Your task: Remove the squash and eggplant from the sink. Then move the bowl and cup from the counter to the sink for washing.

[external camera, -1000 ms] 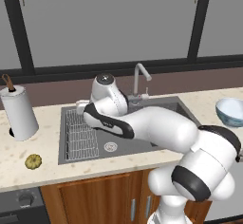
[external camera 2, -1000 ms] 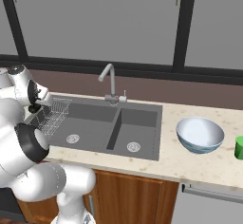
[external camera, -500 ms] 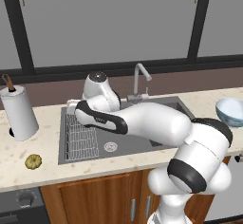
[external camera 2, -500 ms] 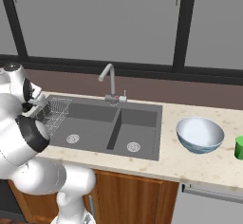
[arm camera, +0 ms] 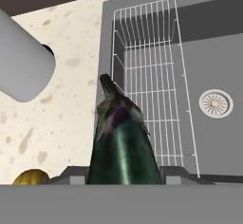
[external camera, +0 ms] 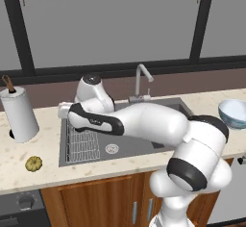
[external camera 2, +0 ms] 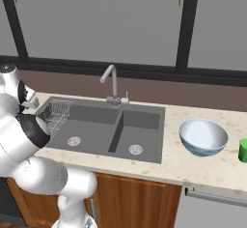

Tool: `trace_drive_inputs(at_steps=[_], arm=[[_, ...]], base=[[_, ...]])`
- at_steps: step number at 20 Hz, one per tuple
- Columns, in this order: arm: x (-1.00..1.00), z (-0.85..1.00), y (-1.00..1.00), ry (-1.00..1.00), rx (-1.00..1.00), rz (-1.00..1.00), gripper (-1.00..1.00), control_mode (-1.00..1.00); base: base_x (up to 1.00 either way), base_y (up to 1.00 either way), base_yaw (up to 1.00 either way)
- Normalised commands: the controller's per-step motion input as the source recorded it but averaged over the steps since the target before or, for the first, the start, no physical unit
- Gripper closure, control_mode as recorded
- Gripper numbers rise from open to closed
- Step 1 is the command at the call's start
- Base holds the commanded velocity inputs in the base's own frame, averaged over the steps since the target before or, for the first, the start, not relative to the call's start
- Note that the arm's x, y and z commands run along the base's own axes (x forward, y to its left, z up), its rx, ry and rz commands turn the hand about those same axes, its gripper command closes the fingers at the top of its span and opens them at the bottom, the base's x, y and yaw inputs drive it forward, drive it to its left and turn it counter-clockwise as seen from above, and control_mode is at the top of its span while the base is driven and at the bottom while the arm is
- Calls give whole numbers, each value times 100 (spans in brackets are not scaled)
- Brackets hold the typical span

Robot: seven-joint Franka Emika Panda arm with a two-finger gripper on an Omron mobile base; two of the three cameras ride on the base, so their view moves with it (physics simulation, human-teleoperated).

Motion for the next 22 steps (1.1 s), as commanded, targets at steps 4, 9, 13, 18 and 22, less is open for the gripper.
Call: trace_drive_inputs(at_steps=[4, 9, 13, 18, 22], arm=[[-1, -3, 41, 0, 1, 0, 100, -100], [0, -4, 40, 0, 2, 0, 100, -100], [-1, -3, 39, 0, 4, 0, 100, -100], [-5, -7, 37, 1, 5, 0, 100, -100], [-5, -13, 33, 1, 2, 0, 100, -100]], base=[[0, 0, 0], [0, 0, 0], [0, 0, 0], [0, 0, 0], [0, 0, 0]])
